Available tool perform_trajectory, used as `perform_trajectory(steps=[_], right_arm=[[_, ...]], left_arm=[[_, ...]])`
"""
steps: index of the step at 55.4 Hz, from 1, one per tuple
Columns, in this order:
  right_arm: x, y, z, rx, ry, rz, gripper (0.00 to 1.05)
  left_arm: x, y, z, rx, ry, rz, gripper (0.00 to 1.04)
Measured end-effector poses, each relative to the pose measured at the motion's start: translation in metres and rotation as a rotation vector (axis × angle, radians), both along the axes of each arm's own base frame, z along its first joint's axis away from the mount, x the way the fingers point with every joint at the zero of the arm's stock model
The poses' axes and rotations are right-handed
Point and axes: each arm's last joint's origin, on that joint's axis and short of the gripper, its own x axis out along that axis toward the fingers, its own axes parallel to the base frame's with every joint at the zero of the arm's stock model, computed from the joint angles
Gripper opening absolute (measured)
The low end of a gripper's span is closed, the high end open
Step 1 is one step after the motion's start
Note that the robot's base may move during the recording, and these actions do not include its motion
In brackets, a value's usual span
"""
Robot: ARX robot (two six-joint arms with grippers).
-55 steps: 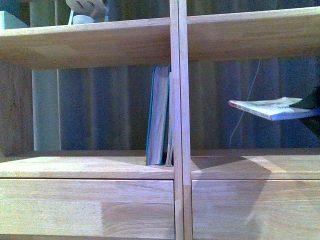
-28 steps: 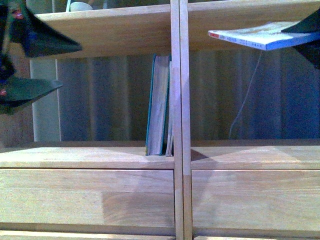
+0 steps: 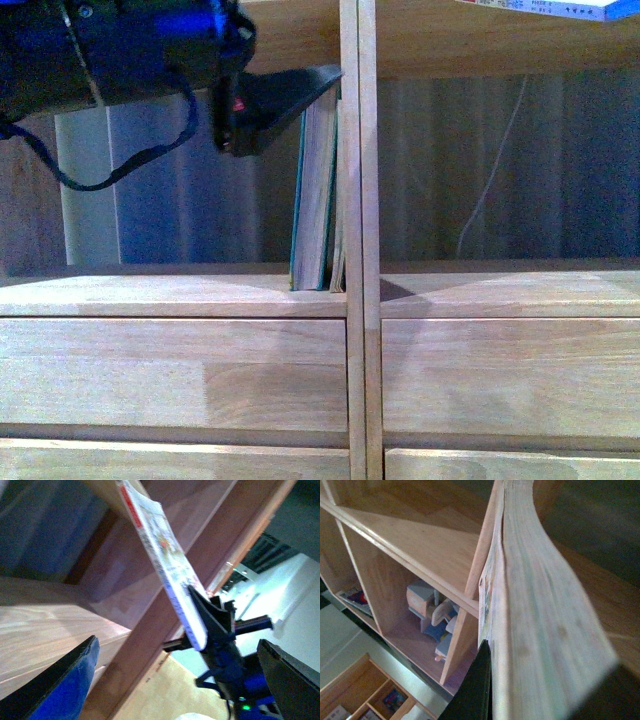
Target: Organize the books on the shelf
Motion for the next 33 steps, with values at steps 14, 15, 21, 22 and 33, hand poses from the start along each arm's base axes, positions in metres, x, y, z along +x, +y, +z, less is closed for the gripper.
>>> perform_trajectory(steps=[14, 15, 21, 22, 33], right_arm=[[-0.013, 0.004, 0.001, -0.028, -0.124, 0.051, 0.07], [-0.014, 0.004, 0.0, -0.029, -0.124, 0.058, 0.07], [-0.017, 0.009, -0.004, -0.043, -0.123, 0.096, 0.07], [-0.018, 0.011, -0.005, -0.045, -0.122, 0.105, 0.07], [-0.027, 0.025, -0.012, -0.046, -0.12, 0.192, 0.07]], left_arm=[[-0.012, -0.033, 0.008, -0.016, -0.008, -0.108, 0.98], [-0.011, -0.034, 0.008, -0.016, -0.007, -0.11, 0.98], [-0.008, -0.036, 0.009, -0.02, -0.015, -0.11, 0.98], [-0.007, -0.037, 0.009, -0.02, -0.017, -0.11, 0.98], [-0.008, -0.038, 0.016, -0.029, -0.04, -0.116, 0.98]])
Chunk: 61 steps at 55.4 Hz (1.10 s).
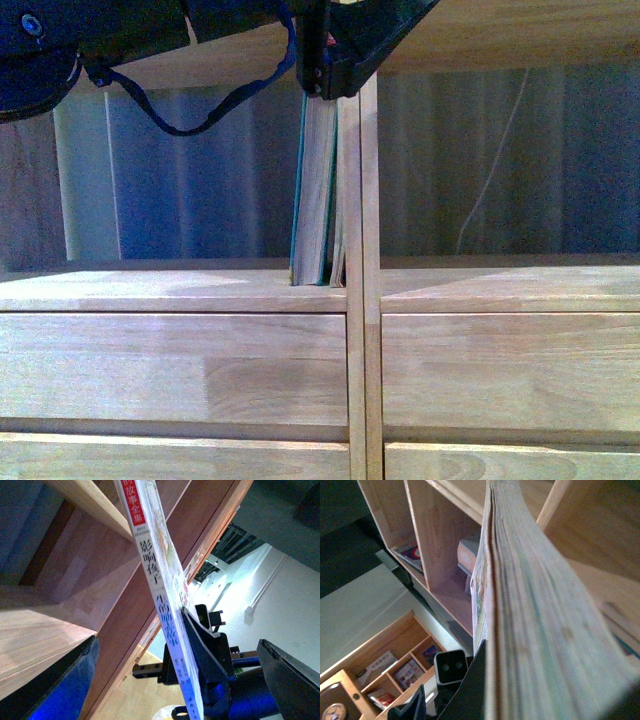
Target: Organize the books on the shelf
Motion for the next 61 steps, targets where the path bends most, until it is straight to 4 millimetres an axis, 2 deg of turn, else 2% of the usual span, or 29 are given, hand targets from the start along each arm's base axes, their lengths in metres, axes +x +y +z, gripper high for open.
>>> perform_trajectory(steps=[14, 19, 27, 30, 46, 58, 61], right_arm=[[-0.015, 0.034, -0.01, -0.054, -0.019, 0.178, 0.07], [-0.017, 0.041, -0.01, -0.057, -0.028, 0.196, 0.07], [-0.019, 0.048, -0.011, -0.075, -0.041, 0.205, 0.07], [-0.018, 0.049, -0.012, -0.081, -0.039, 0.199, 0.07], [-0.019, 0.05, -0.013, -0.111, -0.046, 0.197, 0.44], [-0.018, 0.044, -0.012, -0.11, -0.047, 0.173, 0.74], [-0.017, 0.041, -0.013, -0.109, -0.045, 0.16, 0.85]], left_arm=[[-0.001, -0.002, 0.002, -0.006, -0.018, 0.005, 0.98], [0.001, -0.002, 0.003, -0.008, -0.022, 0.031, 0.88], [0.009, -0.002, 0.011, -0.046, -0.034, 0.106, 0.58], [0.01, -0.001, 0.013, -0.059, -0.042, 0.118, 0.53], [0.015, 0.014, 0.023, -0.143, -0.018, 0.171, 0.19], [0.019, 0.031, 0.021, -0.185, -0.011, 0.216, 0.17], [0.02, 0.041, 0.017, -0.194, -0.008, 0.24, 0.17]])
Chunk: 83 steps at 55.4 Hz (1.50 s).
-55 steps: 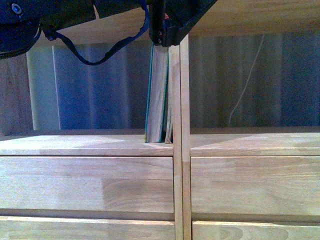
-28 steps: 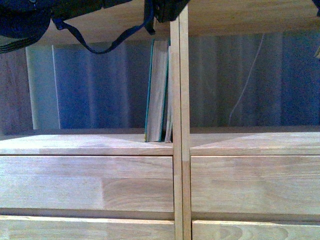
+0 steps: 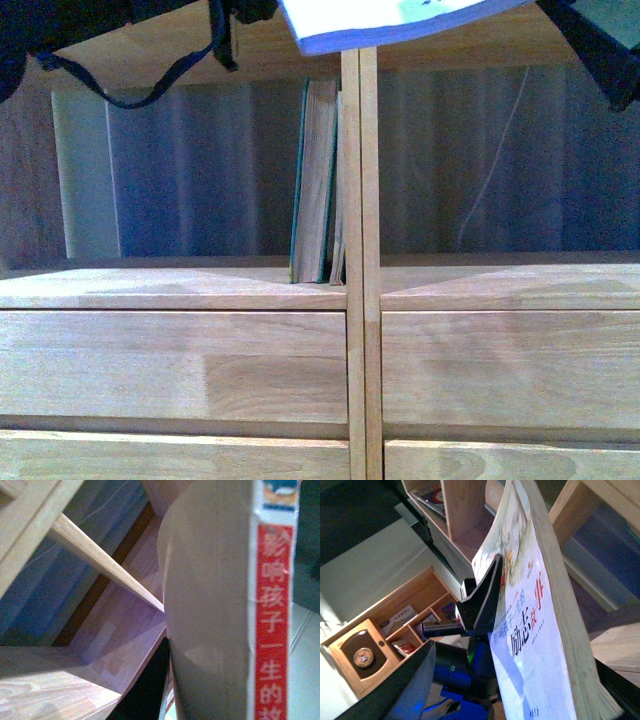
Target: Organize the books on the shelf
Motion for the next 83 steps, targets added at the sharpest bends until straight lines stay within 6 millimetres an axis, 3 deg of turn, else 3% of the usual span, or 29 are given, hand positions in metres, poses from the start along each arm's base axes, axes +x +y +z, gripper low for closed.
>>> perform_trajectory(steps=[5, 13, 18, 26, 32, 39, 43, 47, 54, 59, 67, 83], right_arm=[[0.0, -0.004, -0.003, -0.008, 0.006, -0.008, 0.99], [-0.004, -0.018, -0.007, -0.023, 0.007, -0.043, 0.98], [-0.012, -0.039, -0.011, -0.036, 0.014, -0.089, 0.98], [-0.033, -0.063, -0.018, -0.14, 0.042, -0.206, 0.98], [-0.059, -0.084, -0.031, -0.391, 0.026, -0.502, 0.98], [-0.062, -0.088, -0.032, -0.543, -0.069, -0.635, 0.97], [-0.066, -0.082, -0.033, -0.656, 0.115, -0.875, 0.84], [-0.074, -0.079, -0.049, -0.791, 0.218, -0.965, 0.73], [-0.083, -0.073, -0.084, -0.929, 0.253, -1.0, 0.53], [-0.092, -0.067, -0.107, -0.977, 0.242, -0.998, 0.31], [-0.103, -0.061, -0.126, -0.989, 0.233, -1.008, 0.03], [-0.115, -0.051, -0.148, -0.998, 0.223, -1.004, 0.03]], left_arm=[[0.0, 0.016, -0.004, 0.003, 0.005, 0.045, 0.17], [-0.004, 0.045, -0.007, 0.039, -0.022, 0.165, 0.17], [-0.002, 0.071, -0.01, 0.121, -0.053, 0.347, 0.17], [0.01, 0.094, -0.021, 0.292, -0.101, 0.622, 0.17], [0.032, 0.104, -0.035, 0.509, -0.215, 0.834, 0.17], [0.054, 0.109, -0.037, 0.6, -0.287, 0.96, 0.17], [0.068, 0.111, -0.032, 0.614, -0.324, 1.004, 0.17], [0.076, 0.114, -0.028, 0.613, -0.357, 1.028, 0.17], [0.089, 0.114, -0.022, 0.594, -0.422, 1.061, 0.17], [0.101, 0.108, -0.022, 0.59, -0.485, 1.077, 0.17], [0.123, 0.099, -0.043, 0.623, -0.54, 1.069, 0.17], [0.156, 0.092, -0.072, 0.62, -0.572, 1.074, 0.17]])
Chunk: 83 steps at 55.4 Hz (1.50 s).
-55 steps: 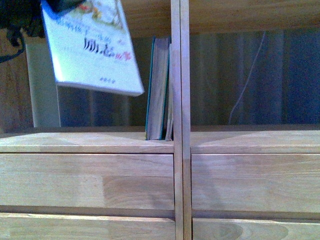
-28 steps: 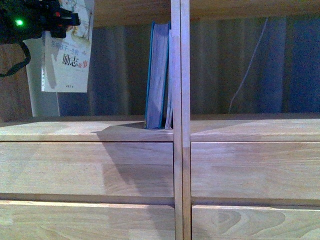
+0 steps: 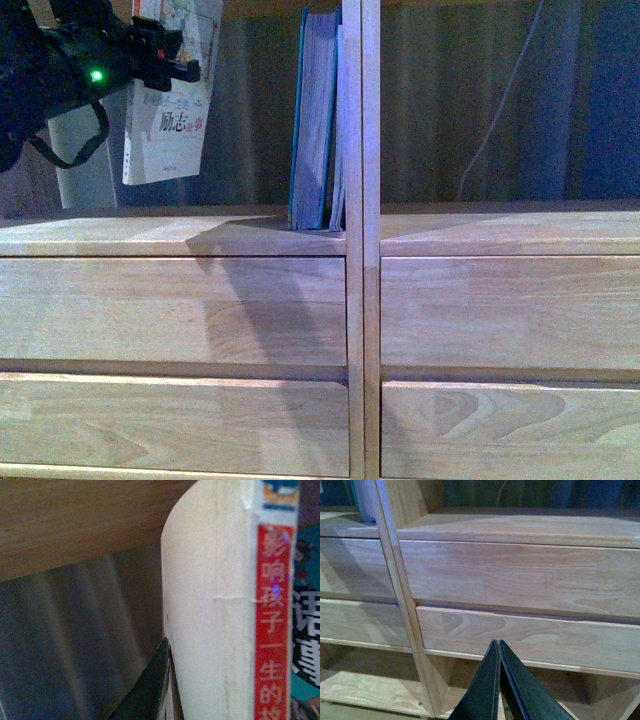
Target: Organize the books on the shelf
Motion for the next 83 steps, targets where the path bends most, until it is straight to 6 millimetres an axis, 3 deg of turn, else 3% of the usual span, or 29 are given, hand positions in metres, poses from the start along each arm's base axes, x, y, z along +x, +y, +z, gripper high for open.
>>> perform_trajectory(steps=[15, 41, 58, 79, 83], right_arm=[[-0.009, 0.0, -0.013, 0.0, -0.002, 0.0, 0.03], [-0.019, 0.0, -0.026, 0.0, -0.004, 0.0, 0.03], [-0.024, 0.0, -0.031, -0.002, -0.026, 0.0, 0.04], [-0.024, 0.0, -0.031, -0.003, -0.028, 0.0, 0.63], [-0.024, 0.0, -0.031, -0.003, -0.028, 0.0, 0.73]], left_arm=[[0.023, -0.008, -0.009, -0.012, -0.011, -0.012, 0.17], [0.033, -0.049, -0.03, -0.002, 0.023, -0.084, 0.17], [0.042, -0.055, -0.027, 0.007, 0.025, -0.056, 0.17], [0.049, -0.063, -0.037, 0.035, 0.073, -0.08, 0.17], [0.049, -0.066, -0.039, 0.044, 0.077, -0.095, 0.27]])
